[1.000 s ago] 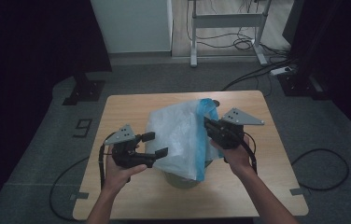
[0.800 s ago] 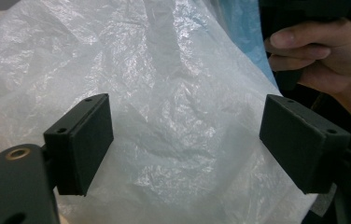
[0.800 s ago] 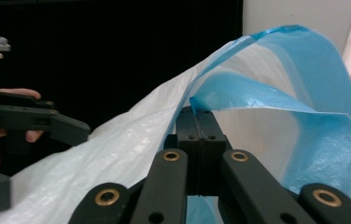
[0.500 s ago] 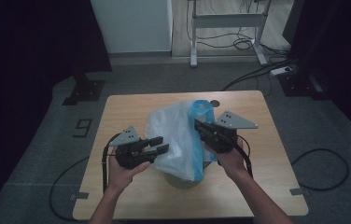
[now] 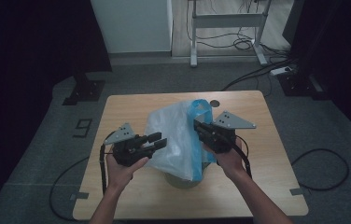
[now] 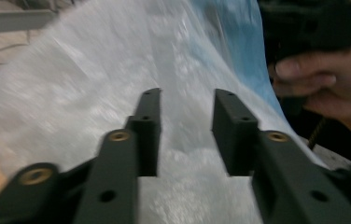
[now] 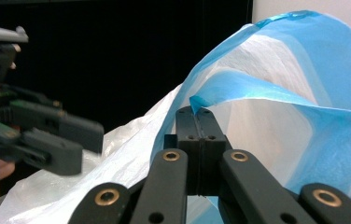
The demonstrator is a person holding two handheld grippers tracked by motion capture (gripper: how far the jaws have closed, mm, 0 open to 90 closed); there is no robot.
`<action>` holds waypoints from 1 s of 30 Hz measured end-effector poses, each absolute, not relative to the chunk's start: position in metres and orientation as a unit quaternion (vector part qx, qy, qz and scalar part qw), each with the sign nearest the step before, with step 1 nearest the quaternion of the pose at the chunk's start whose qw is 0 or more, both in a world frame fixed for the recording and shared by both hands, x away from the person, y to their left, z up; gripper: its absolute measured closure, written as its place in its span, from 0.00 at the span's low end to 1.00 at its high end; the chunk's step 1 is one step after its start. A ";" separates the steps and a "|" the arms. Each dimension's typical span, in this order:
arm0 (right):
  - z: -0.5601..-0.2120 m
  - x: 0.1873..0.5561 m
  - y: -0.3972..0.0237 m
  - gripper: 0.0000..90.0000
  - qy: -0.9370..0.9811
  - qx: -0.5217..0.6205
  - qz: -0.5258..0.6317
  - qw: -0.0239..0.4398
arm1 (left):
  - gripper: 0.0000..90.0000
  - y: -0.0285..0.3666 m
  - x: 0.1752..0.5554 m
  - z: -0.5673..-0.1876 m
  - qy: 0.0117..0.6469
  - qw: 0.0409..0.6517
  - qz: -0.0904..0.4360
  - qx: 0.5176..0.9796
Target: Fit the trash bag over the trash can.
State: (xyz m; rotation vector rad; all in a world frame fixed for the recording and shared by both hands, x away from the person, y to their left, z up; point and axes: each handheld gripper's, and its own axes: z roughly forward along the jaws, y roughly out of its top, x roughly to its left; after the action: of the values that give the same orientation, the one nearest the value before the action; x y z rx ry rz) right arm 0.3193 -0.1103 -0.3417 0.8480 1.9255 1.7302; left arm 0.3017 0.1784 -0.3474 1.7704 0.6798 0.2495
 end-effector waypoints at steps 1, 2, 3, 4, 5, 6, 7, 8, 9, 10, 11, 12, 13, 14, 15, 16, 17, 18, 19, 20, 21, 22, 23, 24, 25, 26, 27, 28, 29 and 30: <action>-0.342 0.319 -0.109 0.99 0.692 0.304 0.622 0.207 | 0.61 0.179 0.302 -0.344 0.296 0.580 0.112 0.750; -0.342 0.319 -0.108 0.99 0.693 0.303 0.621 0.206 | 0.56 0.179 0.303 -0.341 0.299 0.582 0.117 0.747; -0.342 0.319 -0.107 0.99 0.693 0.301 0.622 0.206 | 0.52 0.179 0.304 -0.338 0.302 0.583 0.120 0.745; -0.342 0.318 -0.105 0.99 0.693 0.301 0.622 0.205 | 0.49 0.178 0.305 -0.336 0.304 0.583 0.120 0.744; -0.343 0.318 -0.103 0.99 0.694 0.299 0.622 0.204 | 0.44 0.177 0.306 -0.332 0.307 0.582 0.118 0.744; -0.343 0.318 -0.103 0.99 0.694 0.299 0.622 0.204 | 0.42 0.177 0.306 -0.332 0.307 0.582 0.118 0.744; -0.343 0.318 -0.099 0.99 0.695 0.298 0.622 0.202 | 0.41 0.175 0.306 -0.331 0.307 0.579 0.121 0.746; -0.343 0.318 -0.099 0.99 0.695 0.298 0.622 0.202 | 0.40 0.175 0.306 -0.331 0.307 0.579 0.121 0.746; -0.343 0.318 -0.096 0.99 0.698 0.294 0.622 0.201 | 0.38 0.174 0.307 -0.332 0.308 0.576 0.120 0.748; -0.343 0.318 -0.096 0.99 0.698 0.294 0.622 0.201 | 0.38 0.174 0.307 -0.334 0.307 0.572 0.115 0.752; -0.344 0.317 -0.095 0.99 0.700 0.292 0.621 0.200 | 0.36 0.173 0.306 -0.336 0.308 0.566 0.112 0.756; -0.344 0.316 -0.094 0.99 0.701 0.290 0.620 0.200 | 0.35 0.174 0.306 -0.338 0.309 0.562 0.112 0.759; -0.344 0.316 -0.093 0.99 0.702 0.289 0.619 0.200 | 0.34 0.174 0.305 -0.340 0.309 0.560 0.111 0.761; -0.344 0.315 -0.093 0.99 0.702 0.288 0.619 0.200 | 0.33 0.175 0.304 -0.343 0.308 0.559 0.107 0.763; -0.344 0.315 -0.093 0.99 0.702 0.287 0.620 0.201 | 0.29 0.175 0.303 -0.345 0.305 0.556 0.101 0.766; -0.344 0.315 -0.093 0.99 0.702 0.287 0.620 0.201 | 0.29 0.175 0.303 -0.346 0.303 0.552 0.094 0.771; -0.344 0.315 -0.093 0.99 0.702 0.289 0.620 0.199 | 0.26 0.173 0.301 -0.348 0.301 0.545 0.084 0.778; -0.344 0.315 -0.093 0.99 0.702 0.289 0.620 0.199 | 0.23 0.173 0.301 -0.348 0.301 0.545 0.084 0.778; -0.344 0.315 -0.092 0.99 0.702 0.288 0.620 0.198 | 0.22 0.171 0.301 -0.349 0.302 0.543 0.083 0.779; -0.344 0.315 -0.091 0.99 0.702 0.288 0.621 0.198 | 0.20 0.166 0.300 -0.349 0.304 0.541 0.081 0.780; -0.344 0.314 -0.090 0.99 0.703 0.287 0.621 0.197 | 0.18 0.165 0.300 -0.348 0.303 0.540 0.081 0.781; -0.344 0.314 -0.090 0.99 0.703 0.287 0.621 0.197 | 0.18 0.165 0.300 -0.348 0.303 0.540 0.081 0.781; -0.344 0.313 -0.088 0.99 0.703 0.285 0.621 0.197 | 0.18 0.163 0.300 -0.347 0.302 0.542 0.078 0.781; -0.344 0.312 -0.087 0.99 0.704 0.283 0.621 0.197 | 0.18 0.163 0.301 -0.347 0.301 0.545 0.074 0.779; -0.344 0.312 -0.086 0.99 0.705 0.281 0.621 0.197 | 0.18 0.162 0.301 -0.346 0.302 0.547 0.071 0.778; -0.344 0.311 -0.085 0.99 0.706 0.278 0.621 0.197 | 0.18 0.162 0.301 -0.345 0.303 0.548 0.072 0.776; -0.343 0.310 -0.085 0.99 0.705 0.277 0.622 0.197 | 0.18 0.161 0.302 -0.344 0.303 0.549 0.072 0.776; -0.343 0.309 -0.084 0.99 0.706 0.275 0.622 0.197 | 0.19 0.161 0.303 -0.343 0.305 0.551 0.069 0.774; -0.343 0.308 -0.084 0.99 0.706 0.273 0.622 0.199 | 0.21 0.160 0.303 -0.343 0.307 0.551 0.067 0.773; -0.343 0.308 -0.084 0.99 0.706 0.273 0.622 0.199 | 0.21 0.159 0.304 -0.342 0.309 0.551 0.068 0.772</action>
State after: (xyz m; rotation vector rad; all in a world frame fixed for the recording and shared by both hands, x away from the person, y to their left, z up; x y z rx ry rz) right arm 0.3081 -0.0842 -0.3427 0.7633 1.9760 1.7402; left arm 0.3042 0.1593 -0.3424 1.8279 0.7321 0.1600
